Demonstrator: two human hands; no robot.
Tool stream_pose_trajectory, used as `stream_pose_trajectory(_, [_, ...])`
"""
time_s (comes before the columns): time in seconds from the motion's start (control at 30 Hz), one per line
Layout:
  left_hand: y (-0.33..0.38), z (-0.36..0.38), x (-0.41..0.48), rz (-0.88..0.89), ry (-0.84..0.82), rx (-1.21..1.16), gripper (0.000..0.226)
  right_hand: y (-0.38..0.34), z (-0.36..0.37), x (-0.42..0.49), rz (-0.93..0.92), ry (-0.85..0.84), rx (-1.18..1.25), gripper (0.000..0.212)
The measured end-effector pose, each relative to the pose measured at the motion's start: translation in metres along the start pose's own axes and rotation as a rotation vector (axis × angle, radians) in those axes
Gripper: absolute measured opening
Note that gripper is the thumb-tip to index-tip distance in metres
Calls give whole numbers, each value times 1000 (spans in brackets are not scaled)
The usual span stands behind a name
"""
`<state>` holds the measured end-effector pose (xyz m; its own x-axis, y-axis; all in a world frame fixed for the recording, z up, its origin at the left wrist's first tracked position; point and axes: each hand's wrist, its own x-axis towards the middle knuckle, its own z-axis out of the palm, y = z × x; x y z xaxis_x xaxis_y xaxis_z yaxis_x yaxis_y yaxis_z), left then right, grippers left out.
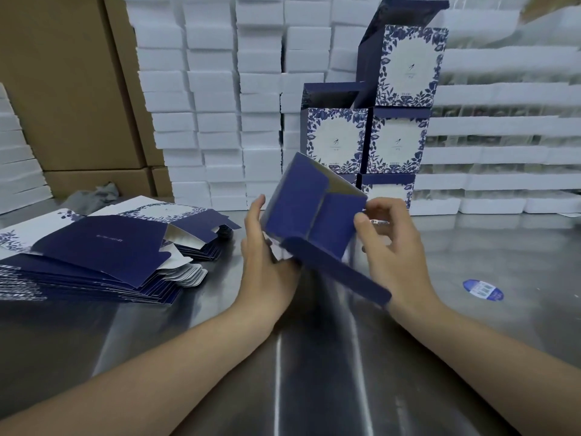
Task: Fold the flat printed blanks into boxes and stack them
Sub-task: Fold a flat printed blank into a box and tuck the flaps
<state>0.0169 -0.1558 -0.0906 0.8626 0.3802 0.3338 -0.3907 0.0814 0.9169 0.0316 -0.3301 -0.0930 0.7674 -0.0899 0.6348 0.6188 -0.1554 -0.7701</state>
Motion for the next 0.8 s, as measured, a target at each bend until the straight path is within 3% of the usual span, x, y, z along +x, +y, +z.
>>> stream_pose_trajectory(0.13, [-23, -10, -10, 112, 50, 255, 58, 11, 3, -7, -110, -231, -28, 53])
stream_pose_trajectory(0.2, [-18, -9, -15, 51, -13, 220, 49, 16, 2, -7, -154, -282, -124, 70])
stream_pose_trajectory(0.3, [-17, -9, -13, -4, -99, 212, 57, 18, 2, -4, -130, -279, -73, 80])
stream_pose_trajectory(0.4, [-15, -8, -17, 35, -179, 212, 82, 15, 3, -1, -46, -266, 56, 82])
stream_pose_trajectory(0.5, [-14, -5, -16, 51, -171, 201, 92, 12, 3, -1, 21, -222, 118, 60])
stream_pose_trajectory(0.67, [-9, -5, -19, 42, -134, 202, 64, 12, 0, 1, 84, -155, 188, 32])
stream_pose_trajectory(0.8, [-13, -5, -16, 41, -83, 158, 33, 15, 1, 2, 51, -46, 113, 45])
